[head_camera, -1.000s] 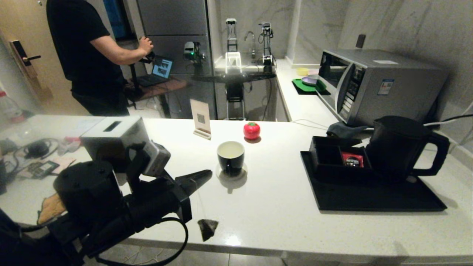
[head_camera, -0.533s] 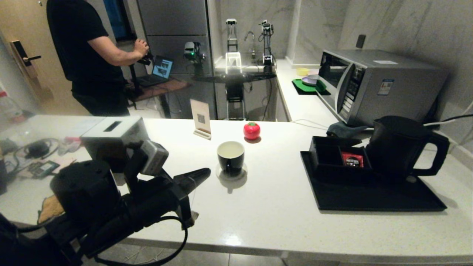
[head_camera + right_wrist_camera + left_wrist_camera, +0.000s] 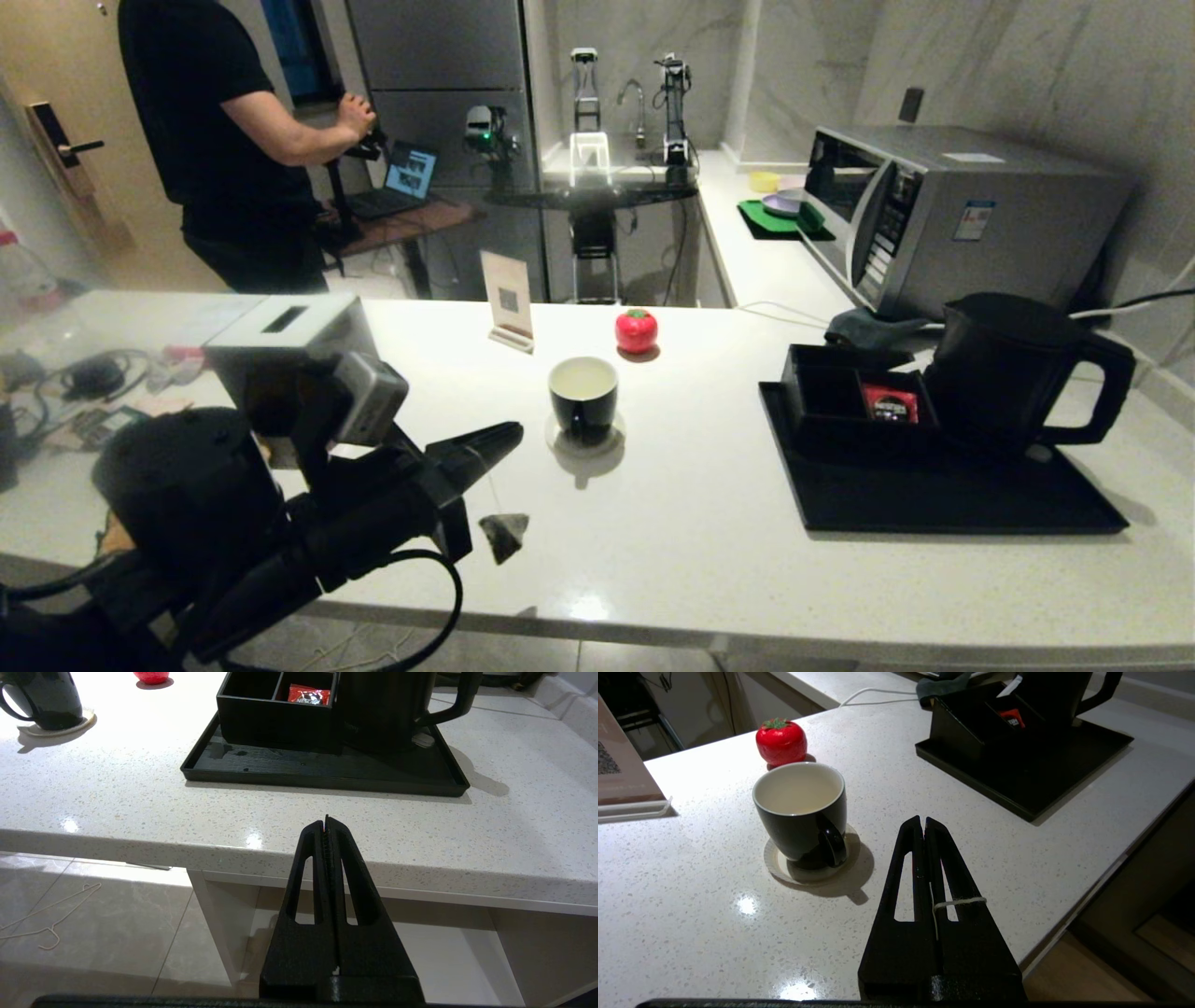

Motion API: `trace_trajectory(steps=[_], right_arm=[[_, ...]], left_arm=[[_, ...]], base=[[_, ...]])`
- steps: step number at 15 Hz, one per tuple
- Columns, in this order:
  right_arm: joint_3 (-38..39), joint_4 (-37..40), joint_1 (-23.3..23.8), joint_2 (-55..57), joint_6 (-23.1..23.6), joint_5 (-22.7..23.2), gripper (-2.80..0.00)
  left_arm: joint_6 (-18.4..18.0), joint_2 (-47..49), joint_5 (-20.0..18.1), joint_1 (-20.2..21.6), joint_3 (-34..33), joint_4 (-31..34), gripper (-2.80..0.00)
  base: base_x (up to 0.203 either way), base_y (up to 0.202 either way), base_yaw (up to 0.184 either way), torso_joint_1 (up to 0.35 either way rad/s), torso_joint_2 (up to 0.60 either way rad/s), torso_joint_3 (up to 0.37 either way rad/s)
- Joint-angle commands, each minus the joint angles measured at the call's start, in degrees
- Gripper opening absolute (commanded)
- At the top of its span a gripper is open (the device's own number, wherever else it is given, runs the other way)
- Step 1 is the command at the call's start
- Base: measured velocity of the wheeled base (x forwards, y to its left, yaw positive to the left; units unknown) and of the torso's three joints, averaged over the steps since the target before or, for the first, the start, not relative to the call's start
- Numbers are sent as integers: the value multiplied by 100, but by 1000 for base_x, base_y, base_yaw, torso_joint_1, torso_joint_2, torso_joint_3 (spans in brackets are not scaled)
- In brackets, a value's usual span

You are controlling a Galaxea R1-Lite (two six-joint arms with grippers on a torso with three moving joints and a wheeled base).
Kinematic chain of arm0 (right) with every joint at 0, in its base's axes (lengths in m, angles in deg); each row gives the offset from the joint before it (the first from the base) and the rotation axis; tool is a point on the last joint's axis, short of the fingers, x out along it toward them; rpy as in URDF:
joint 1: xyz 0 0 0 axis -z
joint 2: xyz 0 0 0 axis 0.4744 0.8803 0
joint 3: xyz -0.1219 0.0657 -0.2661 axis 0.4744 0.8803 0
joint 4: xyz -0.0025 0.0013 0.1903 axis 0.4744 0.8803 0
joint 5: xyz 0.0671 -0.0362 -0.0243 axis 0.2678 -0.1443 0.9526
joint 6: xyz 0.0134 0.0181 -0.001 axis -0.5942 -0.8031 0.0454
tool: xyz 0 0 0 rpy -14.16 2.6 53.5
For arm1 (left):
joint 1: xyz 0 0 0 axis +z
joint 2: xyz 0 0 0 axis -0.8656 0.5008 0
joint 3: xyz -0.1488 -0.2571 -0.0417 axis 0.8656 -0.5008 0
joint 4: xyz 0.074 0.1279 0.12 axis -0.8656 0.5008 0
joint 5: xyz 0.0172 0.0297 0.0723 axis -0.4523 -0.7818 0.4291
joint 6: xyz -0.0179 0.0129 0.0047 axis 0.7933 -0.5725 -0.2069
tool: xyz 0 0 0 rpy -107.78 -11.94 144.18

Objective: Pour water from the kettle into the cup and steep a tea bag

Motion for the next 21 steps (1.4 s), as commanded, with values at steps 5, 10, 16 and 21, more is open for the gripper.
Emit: trace_trajectory(steps=[5, 10, 16, 21], right_arm=[[0, 8, -6, 2, 7, 2, -280], [0, 8, 3, 2, 7, 2, -280], [0, 8, 3, 2, 7, 2, -280], [0, 8, 1, 2, 7, 2, -280]], left_arm=[[0, -223, -10, -23, -45, -21, -280], [-23, -128, 52, 7, -189, -40, -280], [-21, 273, 406, 45, 587, -52, -280], [-14, 848, 585, 116, 1897, 25, -280]], base=[[0, 0, 0, 0, 0, 0], [0, 0, 0, 0, 0, 0], [0, 0, 0, 0, 0, 0], [0, 0, 0, 0, 0, 0]])
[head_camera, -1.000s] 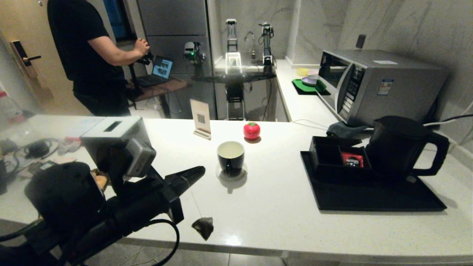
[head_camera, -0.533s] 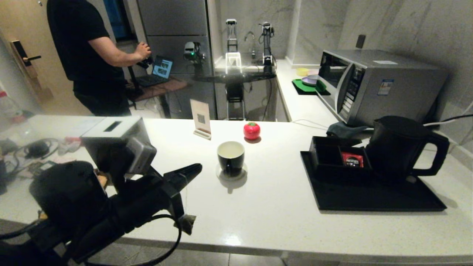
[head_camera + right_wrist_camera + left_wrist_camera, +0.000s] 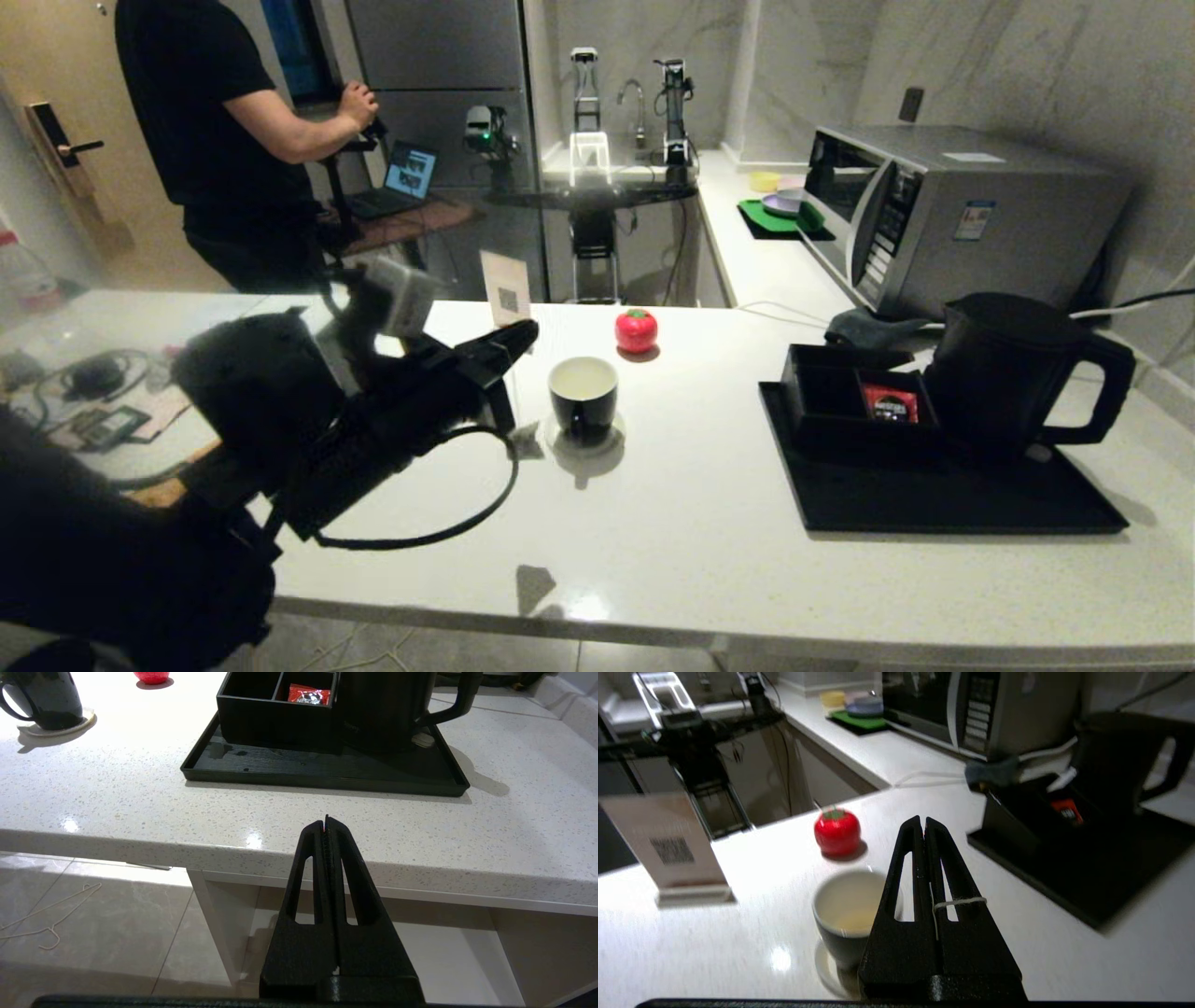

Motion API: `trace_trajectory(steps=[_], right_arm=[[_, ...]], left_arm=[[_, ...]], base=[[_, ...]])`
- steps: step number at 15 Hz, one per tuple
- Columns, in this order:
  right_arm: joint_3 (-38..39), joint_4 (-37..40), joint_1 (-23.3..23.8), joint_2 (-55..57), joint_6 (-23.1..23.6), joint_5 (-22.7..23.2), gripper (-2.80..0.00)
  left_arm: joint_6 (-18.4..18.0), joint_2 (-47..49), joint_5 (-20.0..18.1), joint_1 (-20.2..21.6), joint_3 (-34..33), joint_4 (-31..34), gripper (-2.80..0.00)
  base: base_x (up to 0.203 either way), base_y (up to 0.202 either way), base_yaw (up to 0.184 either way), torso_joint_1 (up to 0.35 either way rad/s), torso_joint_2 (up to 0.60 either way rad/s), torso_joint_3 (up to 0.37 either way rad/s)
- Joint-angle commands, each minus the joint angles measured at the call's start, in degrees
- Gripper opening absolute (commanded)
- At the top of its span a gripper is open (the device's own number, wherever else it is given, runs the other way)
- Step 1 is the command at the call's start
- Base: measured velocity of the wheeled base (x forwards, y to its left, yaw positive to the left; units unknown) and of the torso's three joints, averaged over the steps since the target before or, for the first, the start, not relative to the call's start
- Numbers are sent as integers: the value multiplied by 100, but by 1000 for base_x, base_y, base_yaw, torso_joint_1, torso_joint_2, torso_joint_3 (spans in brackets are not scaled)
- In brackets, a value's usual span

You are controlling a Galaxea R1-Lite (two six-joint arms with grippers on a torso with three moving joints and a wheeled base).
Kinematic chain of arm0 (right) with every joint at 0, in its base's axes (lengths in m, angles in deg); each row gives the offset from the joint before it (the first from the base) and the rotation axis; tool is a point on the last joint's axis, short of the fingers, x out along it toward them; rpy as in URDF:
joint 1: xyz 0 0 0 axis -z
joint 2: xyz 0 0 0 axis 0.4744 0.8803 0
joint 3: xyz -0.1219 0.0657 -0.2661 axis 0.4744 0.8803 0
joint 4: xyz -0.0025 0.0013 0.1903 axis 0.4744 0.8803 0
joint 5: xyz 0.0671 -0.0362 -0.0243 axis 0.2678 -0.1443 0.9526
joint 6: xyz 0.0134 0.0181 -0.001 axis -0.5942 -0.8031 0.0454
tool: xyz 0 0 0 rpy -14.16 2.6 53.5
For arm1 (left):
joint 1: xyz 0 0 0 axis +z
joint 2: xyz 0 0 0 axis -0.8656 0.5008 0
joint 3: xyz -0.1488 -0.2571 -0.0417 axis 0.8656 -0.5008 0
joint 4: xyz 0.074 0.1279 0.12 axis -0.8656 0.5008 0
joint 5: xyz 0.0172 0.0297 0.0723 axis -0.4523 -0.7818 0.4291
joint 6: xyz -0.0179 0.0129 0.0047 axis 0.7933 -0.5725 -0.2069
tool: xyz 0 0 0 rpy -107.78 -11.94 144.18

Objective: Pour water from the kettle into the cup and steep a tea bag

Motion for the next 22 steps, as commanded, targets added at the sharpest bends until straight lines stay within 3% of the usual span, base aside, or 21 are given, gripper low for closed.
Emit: trace_trajectory(steps=[1, 6, 13, 22], right_arm=[[0, 2, -4, 7, 2, 3, -280], [0, 2, 3, 7, 2, 3, -280], [0, 2, -6, 7, 2, 3, -280], [0, 2, 2, 7, 2, 3, -280]], left_arm=[[-31, 324, 24, 27, 448, 42, -280], [-147, 506, 108, 194, 1295, 775, -280], [-146, 1222, 99, 568, 2426, 949, -280], [-154, 2072, 38, 528, 3651, 1455, -280]], base=[[0, 0, 0, 0, 0, 0], [0, 0, 0, 0, 0, 0], [0, 0, 0, 0, 0, 0], [0, 0, 0, 0, 0, 0]])
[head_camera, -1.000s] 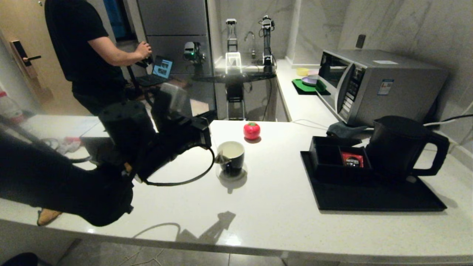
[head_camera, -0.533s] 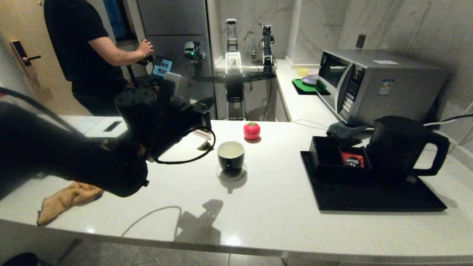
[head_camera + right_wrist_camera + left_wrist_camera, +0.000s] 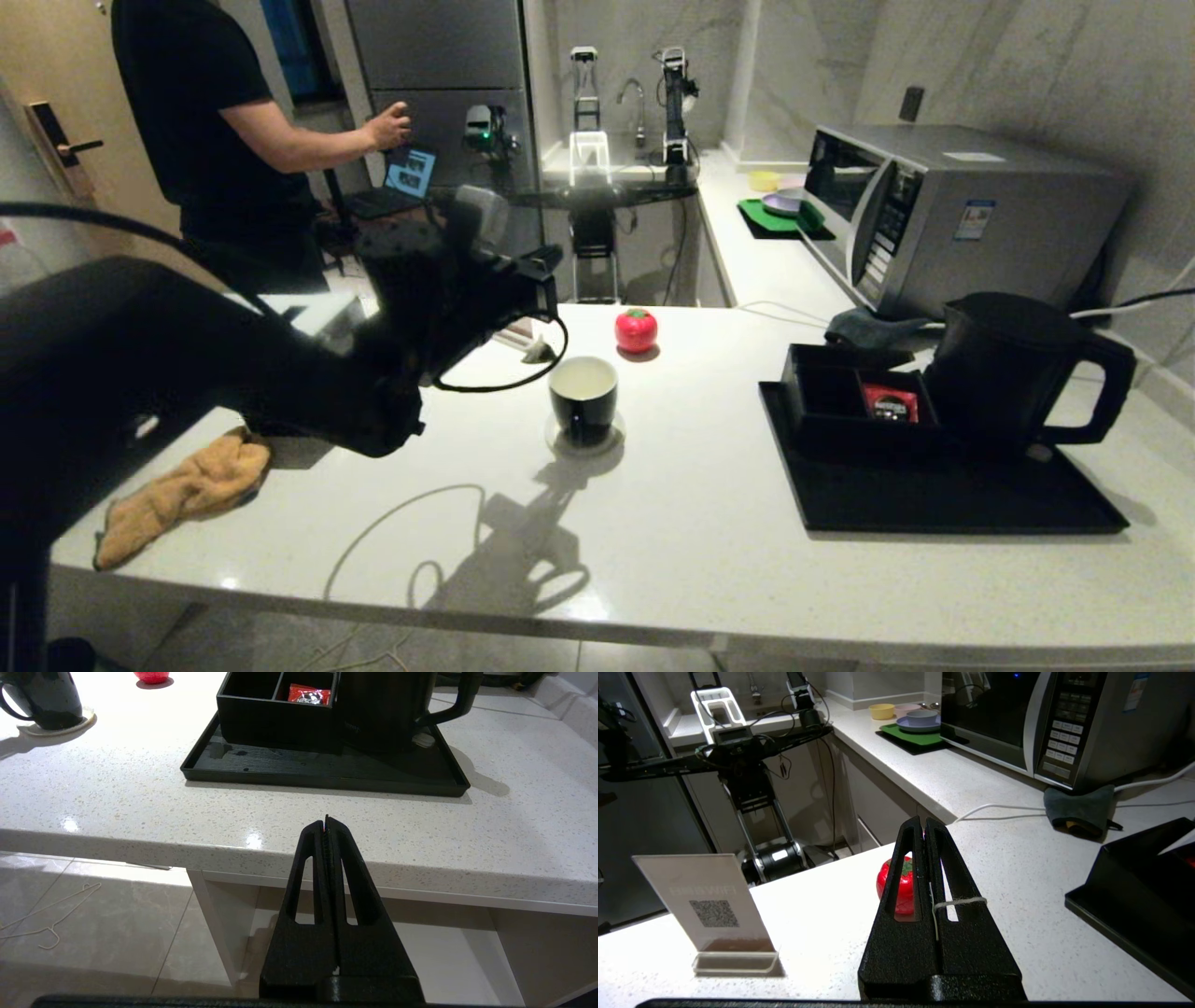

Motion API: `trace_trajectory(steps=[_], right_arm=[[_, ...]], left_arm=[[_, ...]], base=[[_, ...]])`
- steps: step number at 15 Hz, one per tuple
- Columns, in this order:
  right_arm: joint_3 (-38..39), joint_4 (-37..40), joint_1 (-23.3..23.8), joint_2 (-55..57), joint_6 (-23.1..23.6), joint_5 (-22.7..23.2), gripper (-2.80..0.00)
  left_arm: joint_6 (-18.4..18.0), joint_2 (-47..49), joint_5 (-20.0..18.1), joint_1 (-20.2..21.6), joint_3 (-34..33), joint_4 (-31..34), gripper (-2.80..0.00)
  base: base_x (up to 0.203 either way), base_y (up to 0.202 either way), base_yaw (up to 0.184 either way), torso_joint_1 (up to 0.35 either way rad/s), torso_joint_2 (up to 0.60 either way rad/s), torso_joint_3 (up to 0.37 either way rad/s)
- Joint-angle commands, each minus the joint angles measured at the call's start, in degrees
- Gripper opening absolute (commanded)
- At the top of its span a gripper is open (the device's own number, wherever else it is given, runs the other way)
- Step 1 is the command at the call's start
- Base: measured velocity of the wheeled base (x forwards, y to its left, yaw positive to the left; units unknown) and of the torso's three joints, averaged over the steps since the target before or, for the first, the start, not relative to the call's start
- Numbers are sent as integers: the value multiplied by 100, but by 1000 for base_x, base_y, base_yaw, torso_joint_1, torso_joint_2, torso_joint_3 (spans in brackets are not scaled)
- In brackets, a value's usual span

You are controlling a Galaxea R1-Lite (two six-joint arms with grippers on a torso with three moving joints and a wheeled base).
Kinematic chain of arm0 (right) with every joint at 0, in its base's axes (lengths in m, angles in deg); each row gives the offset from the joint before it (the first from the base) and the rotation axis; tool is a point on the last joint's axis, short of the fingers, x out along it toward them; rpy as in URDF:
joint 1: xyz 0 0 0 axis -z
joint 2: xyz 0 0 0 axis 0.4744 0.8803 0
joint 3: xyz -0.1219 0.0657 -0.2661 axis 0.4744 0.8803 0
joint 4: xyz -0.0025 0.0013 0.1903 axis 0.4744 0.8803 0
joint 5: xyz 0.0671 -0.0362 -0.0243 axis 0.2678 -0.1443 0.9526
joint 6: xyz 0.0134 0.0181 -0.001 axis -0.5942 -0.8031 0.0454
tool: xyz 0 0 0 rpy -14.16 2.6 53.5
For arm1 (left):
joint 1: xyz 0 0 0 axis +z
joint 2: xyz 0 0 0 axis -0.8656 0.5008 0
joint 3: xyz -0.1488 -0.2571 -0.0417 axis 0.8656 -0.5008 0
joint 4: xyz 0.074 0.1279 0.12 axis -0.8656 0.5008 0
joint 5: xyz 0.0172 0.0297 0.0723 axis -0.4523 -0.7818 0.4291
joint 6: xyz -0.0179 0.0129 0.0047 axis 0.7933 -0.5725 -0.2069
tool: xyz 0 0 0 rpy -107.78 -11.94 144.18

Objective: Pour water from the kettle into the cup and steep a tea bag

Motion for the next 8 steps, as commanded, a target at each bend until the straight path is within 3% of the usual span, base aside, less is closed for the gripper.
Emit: trace_trajectory(steps=[1, 8], right_arm=[[0, 1, -6, 7, 2, 2, -280], [0, 1, -6, 7, 2, 2, -280]], left_arm=[[8, 213, -6, -34, 116, -35, -280], [4, 489, -6, -165, 117, -35, -280]], base=[[0, 0, 0, 0, 0, 0], [0, 0, 0, 0, 0, 0]])
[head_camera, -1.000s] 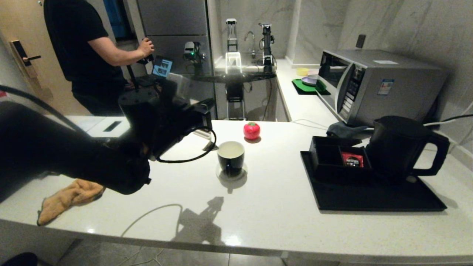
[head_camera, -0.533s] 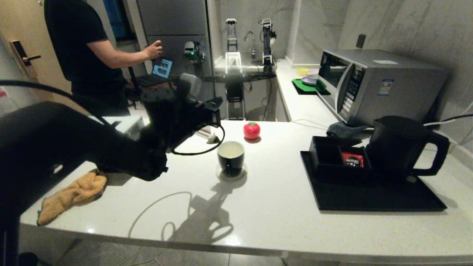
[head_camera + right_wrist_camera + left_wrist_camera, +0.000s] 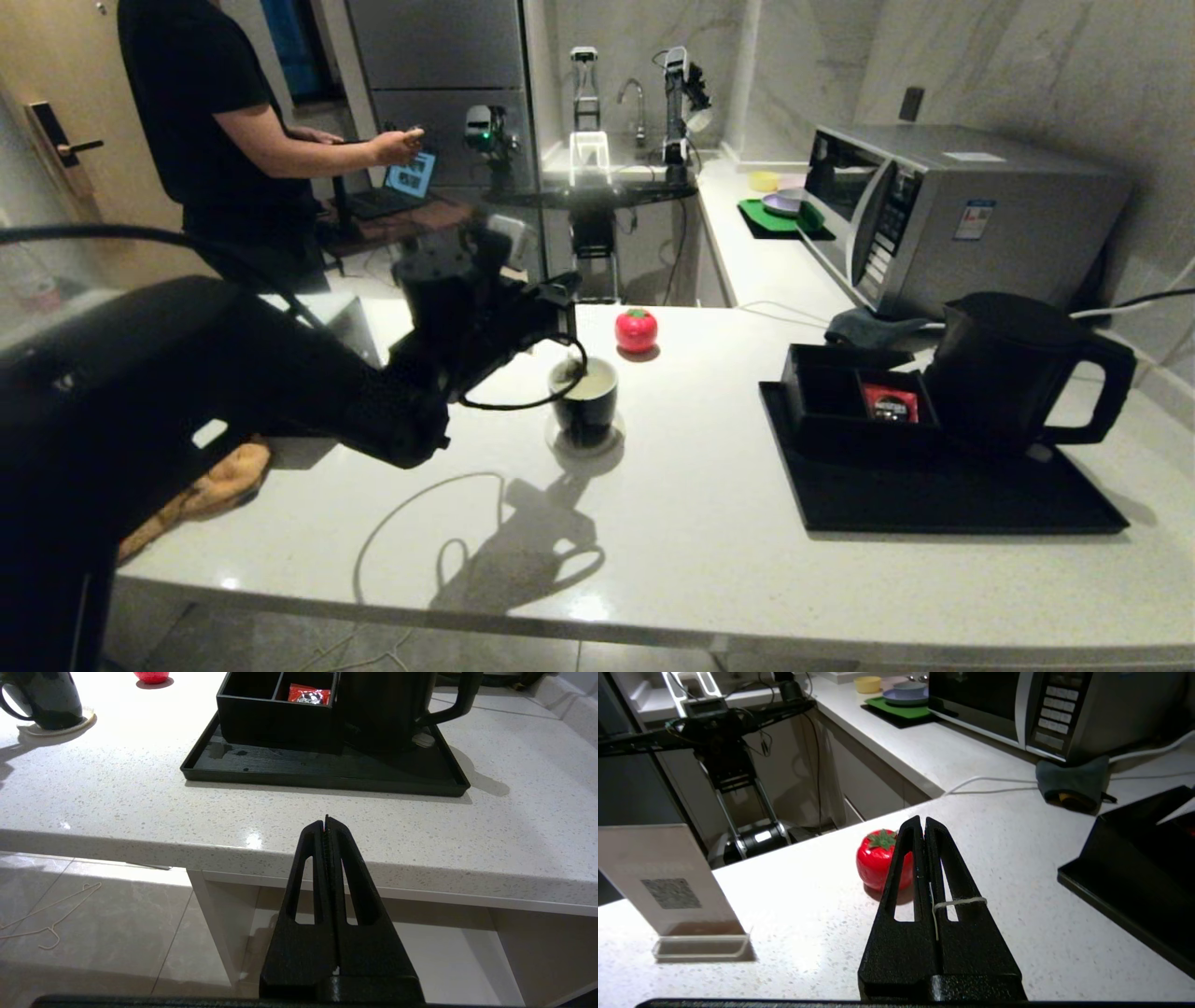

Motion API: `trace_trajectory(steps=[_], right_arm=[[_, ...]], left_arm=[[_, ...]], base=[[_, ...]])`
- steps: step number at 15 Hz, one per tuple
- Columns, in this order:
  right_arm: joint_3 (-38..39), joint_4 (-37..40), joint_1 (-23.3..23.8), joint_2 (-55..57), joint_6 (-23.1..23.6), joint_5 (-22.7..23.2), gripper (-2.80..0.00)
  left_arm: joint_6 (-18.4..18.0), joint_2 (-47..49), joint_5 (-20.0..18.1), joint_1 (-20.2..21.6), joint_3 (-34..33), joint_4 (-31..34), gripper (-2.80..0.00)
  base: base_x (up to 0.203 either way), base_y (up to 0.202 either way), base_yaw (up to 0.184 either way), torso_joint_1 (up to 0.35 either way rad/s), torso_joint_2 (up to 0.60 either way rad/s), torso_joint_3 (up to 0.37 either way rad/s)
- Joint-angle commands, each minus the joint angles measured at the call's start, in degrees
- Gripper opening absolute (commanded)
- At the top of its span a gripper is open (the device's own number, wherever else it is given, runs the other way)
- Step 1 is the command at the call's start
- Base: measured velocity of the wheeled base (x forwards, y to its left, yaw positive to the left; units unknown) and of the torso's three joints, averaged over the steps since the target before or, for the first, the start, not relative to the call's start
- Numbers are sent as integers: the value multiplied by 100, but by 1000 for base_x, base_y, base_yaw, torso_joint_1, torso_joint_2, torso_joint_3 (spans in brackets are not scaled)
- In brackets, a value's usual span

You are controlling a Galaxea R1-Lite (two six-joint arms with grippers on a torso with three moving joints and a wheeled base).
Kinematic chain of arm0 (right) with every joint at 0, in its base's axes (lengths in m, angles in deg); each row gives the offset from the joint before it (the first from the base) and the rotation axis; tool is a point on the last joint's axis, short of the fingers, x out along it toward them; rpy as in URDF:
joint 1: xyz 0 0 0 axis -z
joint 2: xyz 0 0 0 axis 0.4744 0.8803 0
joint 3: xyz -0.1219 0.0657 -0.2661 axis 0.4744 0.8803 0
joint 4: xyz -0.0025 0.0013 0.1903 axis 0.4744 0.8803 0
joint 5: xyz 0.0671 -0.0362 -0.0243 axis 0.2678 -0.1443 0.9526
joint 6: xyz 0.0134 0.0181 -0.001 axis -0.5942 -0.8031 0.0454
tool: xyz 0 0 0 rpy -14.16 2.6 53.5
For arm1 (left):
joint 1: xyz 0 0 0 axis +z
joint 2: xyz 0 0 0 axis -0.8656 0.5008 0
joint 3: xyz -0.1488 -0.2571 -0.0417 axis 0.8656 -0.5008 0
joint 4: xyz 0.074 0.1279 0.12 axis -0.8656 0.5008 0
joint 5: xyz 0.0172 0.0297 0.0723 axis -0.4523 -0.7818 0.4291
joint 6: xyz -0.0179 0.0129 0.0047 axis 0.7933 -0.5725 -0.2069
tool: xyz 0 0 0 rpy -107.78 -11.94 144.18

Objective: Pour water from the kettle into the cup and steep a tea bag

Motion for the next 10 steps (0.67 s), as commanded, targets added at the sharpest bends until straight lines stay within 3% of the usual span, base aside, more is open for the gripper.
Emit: trace_trajectory(steps=[1, 10], right_arm=[[0, 1, -4, 7, 4, 4, -280], [0, 1, -4, 7, 4, 4, -280]], left_arm=[[3, 107, -3, -40, 3, -41, -280], [-1, 279, -3, -106, 3, -62, -280]], base=[[0, 0, 0, 0, 0, 0], [0, 0, 0, 0, 0, 0]])
